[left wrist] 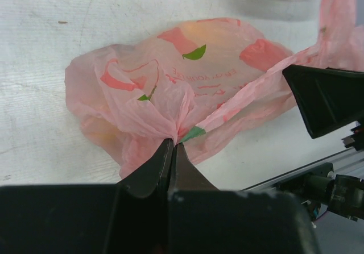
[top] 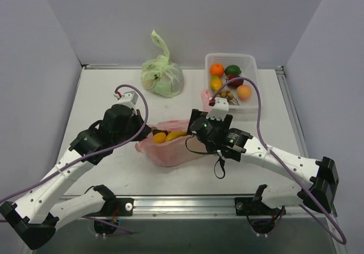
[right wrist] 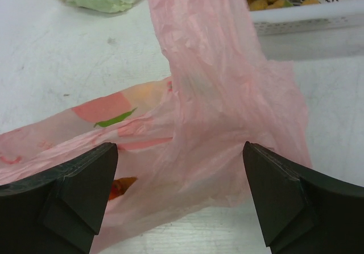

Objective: Untie the knot of the plastic bag and take out the fruit

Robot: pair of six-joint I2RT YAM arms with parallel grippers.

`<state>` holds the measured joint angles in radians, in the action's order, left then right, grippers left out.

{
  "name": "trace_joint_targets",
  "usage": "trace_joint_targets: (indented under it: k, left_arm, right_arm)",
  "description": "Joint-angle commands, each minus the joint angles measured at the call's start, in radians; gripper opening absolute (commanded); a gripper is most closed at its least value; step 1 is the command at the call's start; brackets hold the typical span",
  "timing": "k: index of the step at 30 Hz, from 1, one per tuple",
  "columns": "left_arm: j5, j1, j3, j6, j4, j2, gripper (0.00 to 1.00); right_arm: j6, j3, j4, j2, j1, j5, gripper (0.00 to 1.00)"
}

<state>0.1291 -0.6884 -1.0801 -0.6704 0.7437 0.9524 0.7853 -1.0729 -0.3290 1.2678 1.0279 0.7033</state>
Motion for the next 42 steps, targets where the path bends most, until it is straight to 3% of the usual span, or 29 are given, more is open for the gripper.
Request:
trace_joint_targets:
  k: [1, 7, 15, 18, 22, 26, 27, 33, 34, 42]
  left_arm:
    - [0.079, -0.003, -0.061, -0.003, -0.035, -0.035, 0.0]
    - [0.246, 0.024, -0.054, 0.0, 0.013, -0.05, 0.0]
    - [0.3, 0.084, 0.017, -0.055, -0.016, -0.018, 0.0]
    - [0.259, 0.134, 0.055, -0.064, -0.036, -0.007, 0.0]
    - [0.201, 0.17, 0.078, -0.057, -0.073, -0.017, 0.0]
    - [0.149, 0.17, 0.033, 0.031, -0.109, -0.017, 0.25]
    - [0.141, 0.17, 0.017, 0.052, -0.106, -0.014, 0.45]
    - [0.167, 0.17, -0.153, 0.13, 0.002, 0.006, 0.93]
    - [0.17, 0.17, -0.177, 0.137, 0.022, 0.014, 0.97]
    - [0.159, 0.156, -0.556, 0.097, 0.282, 0.094, 0.97]
  right_arm:
    - [0.173, 0.088, -0.033, -0.004, -0.04, 0.104, 0.95]
    - [0.311, 0.362, -0.021, -0.129, -0.132, 0.027, 0.92]
    - [0.324, 0.57, 0.053, -0.295, -0.288, -0.102, 0.89]
    - [0.253, 0.62, 0.137, -0.364, -0.307, -0.158, 0.88]
    - [0.036, 0.628, 0.271, -0.442, -0.307, -0.302, 0.87]
    - [-0.119, 0.527, 0.259, -0.447, -0.287, -0.413, 0.91]
    - [-0.191, 0.499, 0.237, -0.449, -0.278, -0.418, 0.92]
    - [-0.356, 0.32, 0.115, -0.427, -0.203, -0.426, 0.95]
    - [-0.36, 0.303, 0.101, -0.424, -0.197, -0.423, 0.96]
    - [-0.408, 0.182, 0.007, -0.447, -0.143, -0.361, 0.96]
